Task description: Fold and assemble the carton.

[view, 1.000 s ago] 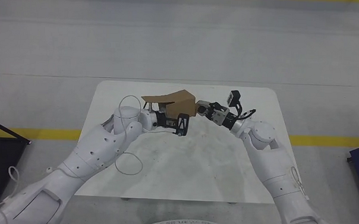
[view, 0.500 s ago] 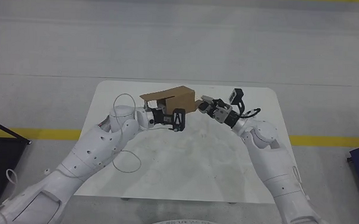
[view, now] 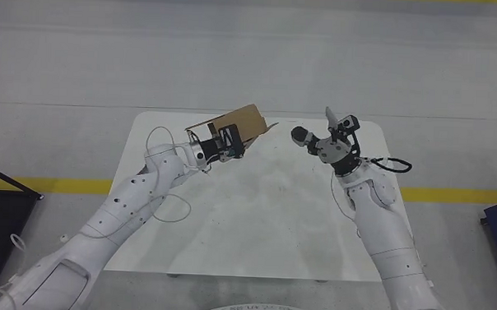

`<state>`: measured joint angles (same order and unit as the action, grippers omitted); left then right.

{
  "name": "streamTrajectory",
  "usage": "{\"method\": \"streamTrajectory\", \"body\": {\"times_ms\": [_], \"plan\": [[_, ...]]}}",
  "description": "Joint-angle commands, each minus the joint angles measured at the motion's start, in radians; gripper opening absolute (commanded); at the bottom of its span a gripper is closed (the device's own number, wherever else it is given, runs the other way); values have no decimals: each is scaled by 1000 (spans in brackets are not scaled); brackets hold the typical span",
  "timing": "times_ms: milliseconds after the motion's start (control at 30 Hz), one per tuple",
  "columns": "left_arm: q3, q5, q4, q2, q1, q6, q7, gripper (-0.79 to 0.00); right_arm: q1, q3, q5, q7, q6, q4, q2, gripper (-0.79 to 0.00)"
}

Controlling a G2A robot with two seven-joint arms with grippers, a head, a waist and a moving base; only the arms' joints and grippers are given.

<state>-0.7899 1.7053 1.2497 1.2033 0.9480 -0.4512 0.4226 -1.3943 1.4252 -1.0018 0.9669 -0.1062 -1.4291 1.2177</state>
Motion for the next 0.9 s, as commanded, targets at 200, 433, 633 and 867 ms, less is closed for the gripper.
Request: {"method": "streamTrajectory", "body": {"times_ms": [200, 433, 633, 867], "plan": [[-2, -10, 15, 0, 12, -6, -4, -785, 29, -63, 175, -118, 8, 8, 4, 0], [12, 47, 27, -2, 7, -74, -3, -785, 54, -80, 133, -129, 12, 26, 12, 0], [8, 65, 26, -6, 7, -106, 41, -785, 74, -86, 140, -174, 1, 50, 16, 0], [5, 67, 19, -8, 2, -152, 62, -785, 77, -94, 147, -168, -2, 49, 18, 0]]}}
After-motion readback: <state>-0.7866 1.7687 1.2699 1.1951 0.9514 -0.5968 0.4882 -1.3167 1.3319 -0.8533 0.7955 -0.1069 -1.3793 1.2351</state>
